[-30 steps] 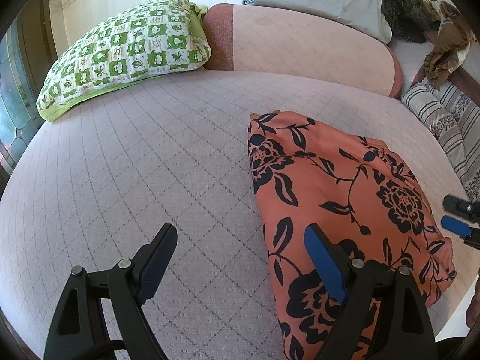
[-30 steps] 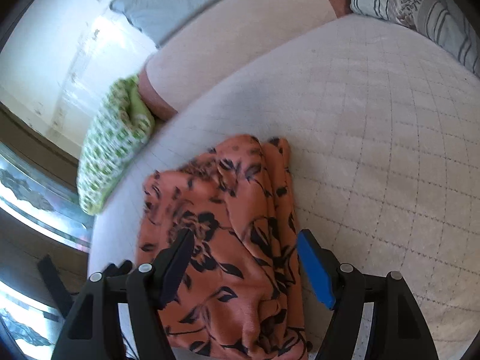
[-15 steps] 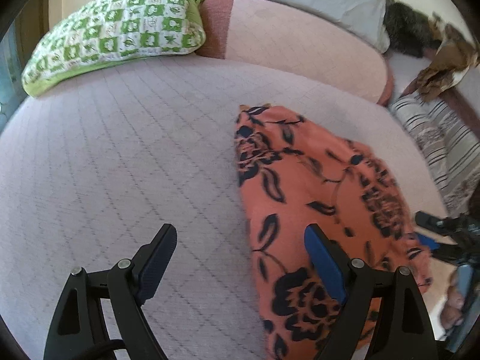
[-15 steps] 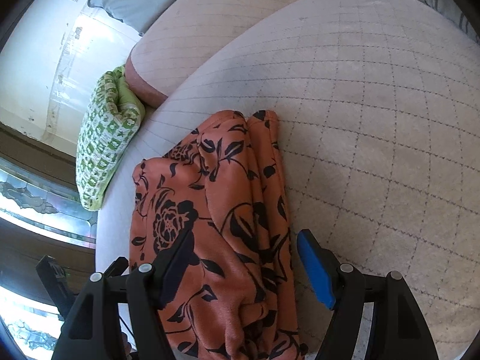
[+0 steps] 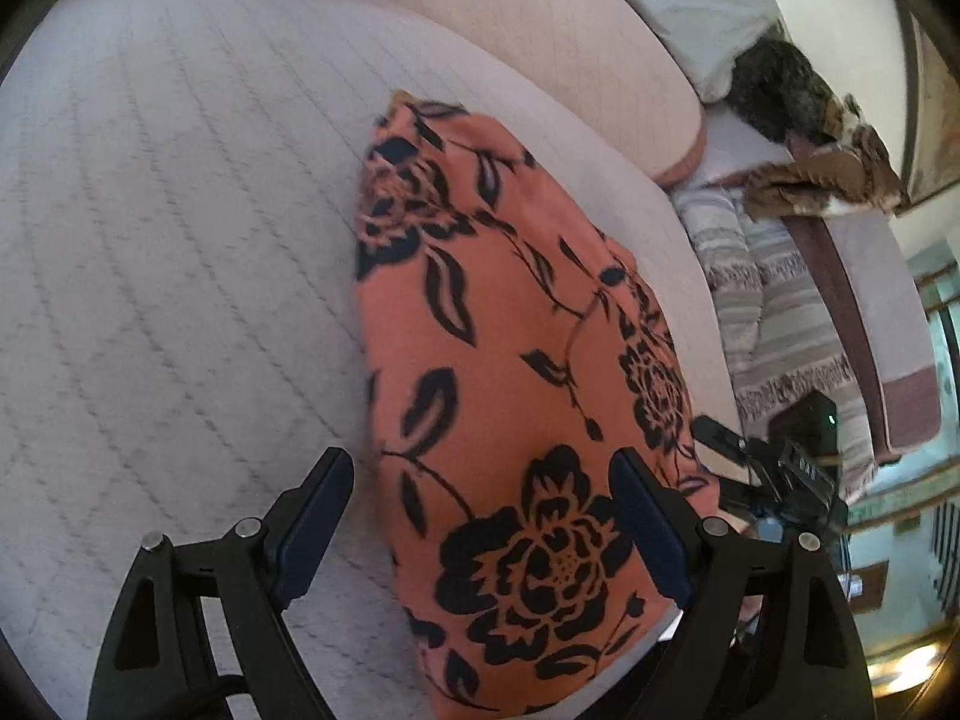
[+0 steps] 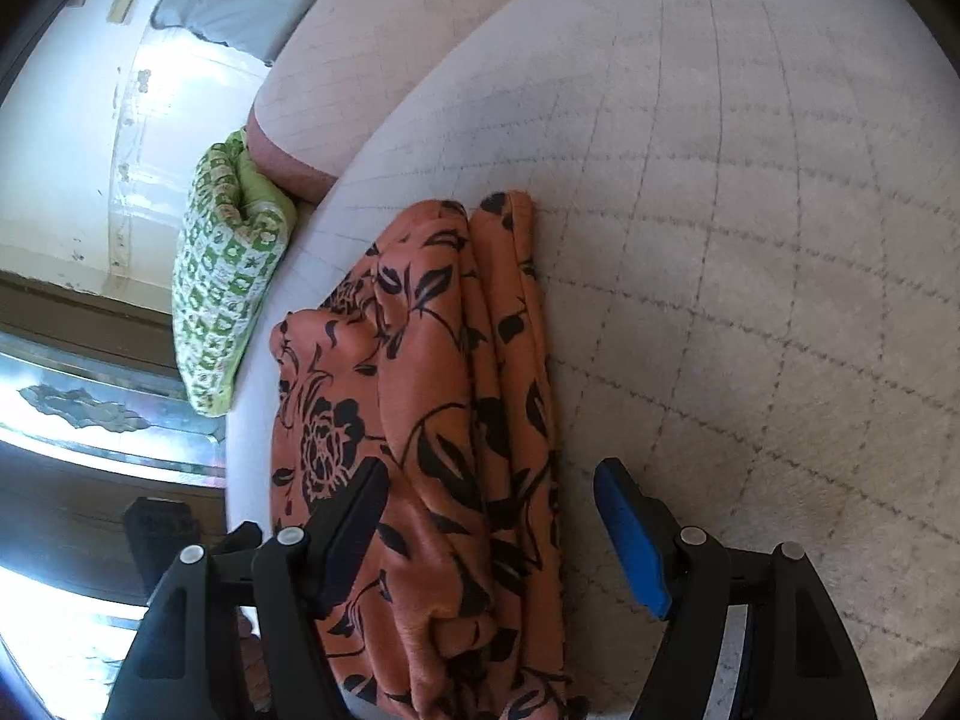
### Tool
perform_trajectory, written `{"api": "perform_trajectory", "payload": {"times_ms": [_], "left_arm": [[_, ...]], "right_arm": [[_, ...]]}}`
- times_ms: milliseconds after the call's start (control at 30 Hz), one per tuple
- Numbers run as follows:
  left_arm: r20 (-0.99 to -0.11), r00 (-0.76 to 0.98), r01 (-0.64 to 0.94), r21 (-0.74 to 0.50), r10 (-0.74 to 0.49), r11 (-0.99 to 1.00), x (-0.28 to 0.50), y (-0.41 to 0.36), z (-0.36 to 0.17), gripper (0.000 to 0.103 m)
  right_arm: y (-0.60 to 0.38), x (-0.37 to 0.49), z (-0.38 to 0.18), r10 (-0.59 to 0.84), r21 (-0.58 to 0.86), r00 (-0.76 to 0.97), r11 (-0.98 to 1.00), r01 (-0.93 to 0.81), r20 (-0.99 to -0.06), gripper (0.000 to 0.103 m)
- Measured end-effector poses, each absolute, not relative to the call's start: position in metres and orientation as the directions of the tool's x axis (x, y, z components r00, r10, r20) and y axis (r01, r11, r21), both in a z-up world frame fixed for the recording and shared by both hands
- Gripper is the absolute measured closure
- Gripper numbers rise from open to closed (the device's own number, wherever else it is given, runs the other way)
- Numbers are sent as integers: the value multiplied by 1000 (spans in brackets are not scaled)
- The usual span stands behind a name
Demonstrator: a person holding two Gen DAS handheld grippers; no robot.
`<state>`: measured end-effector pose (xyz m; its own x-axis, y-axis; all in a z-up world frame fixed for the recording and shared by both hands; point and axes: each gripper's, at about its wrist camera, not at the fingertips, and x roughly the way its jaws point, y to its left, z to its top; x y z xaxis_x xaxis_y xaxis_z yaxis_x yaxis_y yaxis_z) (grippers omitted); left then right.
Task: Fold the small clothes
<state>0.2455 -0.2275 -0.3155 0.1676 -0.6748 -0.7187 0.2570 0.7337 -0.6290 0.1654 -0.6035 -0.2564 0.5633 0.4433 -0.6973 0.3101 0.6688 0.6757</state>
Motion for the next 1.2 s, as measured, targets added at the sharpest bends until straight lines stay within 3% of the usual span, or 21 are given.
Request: {"api": "perform_trajectory", "payload": {"times_ms": [267,467,633,767,967,1200], "left_arm": [[-742,135,309,-599,-657,739,246,-251,-325,16],[-734,169,313,-593,-657,742,245,-255,-323,17],[-748,224,367,-530,-625,765,236,-262,-316,28],[-751,279,390,-481,-599,785,232,-262,-306,50],[-753,367,405,-399,-546,822,223,-261,-289,57],[-728,467,379,-347,-501,858,209,-234,-264,58]], "right_arm": [[-597,179,-272,581,770,529,582,262,-618,27],[-580,188,-273,581,774,543,587,235,-606,26],[-558,194,-266,529,722,548,656,220,-648,40],[-548,193,-256,482,682,569,703,202,-666,47],[-536,188,-239,446,654,609,739,164,-656,54],[-515,182,-217,435,641,658,762,94,-614,58]]}}
